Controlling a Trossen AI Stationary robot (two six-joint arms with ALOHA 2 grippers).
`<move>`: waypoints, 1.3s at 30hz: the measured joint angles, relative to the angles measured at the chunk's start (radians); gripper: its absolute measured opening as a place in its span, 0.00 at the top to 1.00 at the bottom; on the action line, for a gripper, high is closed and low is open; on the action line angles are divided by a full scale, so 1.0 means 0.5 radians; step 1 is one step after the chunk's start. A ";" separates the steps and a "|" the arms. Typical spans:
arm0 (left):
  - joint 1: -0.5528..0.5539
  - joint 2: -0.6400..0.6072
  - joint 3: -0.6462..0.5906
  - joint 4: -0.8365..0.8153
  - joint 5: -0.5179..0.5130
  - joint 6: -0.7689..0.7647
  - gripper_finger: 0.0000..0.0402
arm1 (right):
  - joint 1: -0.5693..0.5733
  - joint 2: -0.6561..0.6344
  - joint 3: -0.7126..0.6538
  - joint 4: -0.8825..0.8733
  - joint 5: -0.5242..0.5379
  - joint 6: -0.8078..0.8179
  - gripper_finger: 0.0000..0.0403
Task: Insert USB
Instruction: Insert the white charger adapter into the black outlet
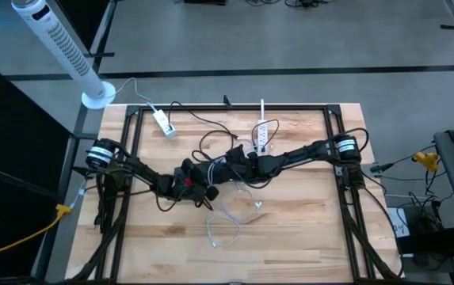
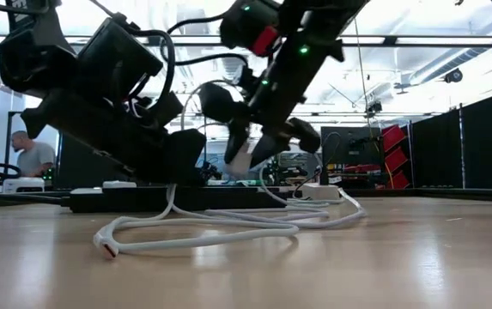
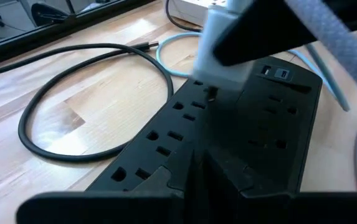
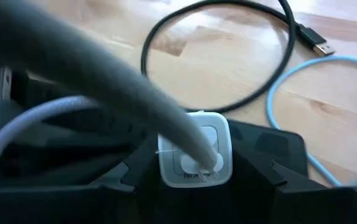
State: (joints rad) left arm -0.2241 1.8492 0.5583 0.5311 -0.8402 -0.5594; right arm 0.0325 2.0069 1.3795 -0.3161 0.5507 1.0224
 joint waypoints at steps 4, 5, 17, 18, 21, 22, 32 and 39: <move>0.000 -0.002 0.003 -0.024 0.035 -0.006 0.94 | -0.014 0.062 0.144 -0.223 0.018 0.087 0.65; -0.001 -0.002 0.004 -0.031 0.035 -0.017 0.94 | -0.014 0.076 0.179 -0.313 0.043 0.119 0.65; -0.003 -0.003 0.005 -0.043 0.045 -0.068 0.94 | 0.038 0.121 0.313 -0.564 0.045 0.409 0.65; -0.003 -0.003 0.005 -0.044 0.048 -0.068 0.94 | 0.033 0.133 0.315 -0.557 0.037 0.421 0.65; -0.003 -0.003 0.005 -0.045 0.051 -0.067 0.94 | 0.025 0.159 0.321 -0.561 0.039 0.465 0.65; -0.003 -0.003 0.005 -0.047 0.051 -0.067 0.94 | 0.026 0.165 0.321 -0.566 0.051 0.481 0.65; -0.005 -0.003 0.004 -0.054 0.047 -0.087 0.94 | 0.038 0.190 0.315 -0.627 0.010 0.499 0.65; -0.005 -0.003 0.003 -0.055 0.047 -0.104 0.94 | 0.029 0.192 0.376 -0.716 -0.043 0.466 0.65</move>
State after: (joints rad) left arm -0.2268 1.8477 0.5599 0.5037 -0.8169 -0.6113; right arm 0.0470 2.1027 1.5674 -0.6743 0.5291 1.2555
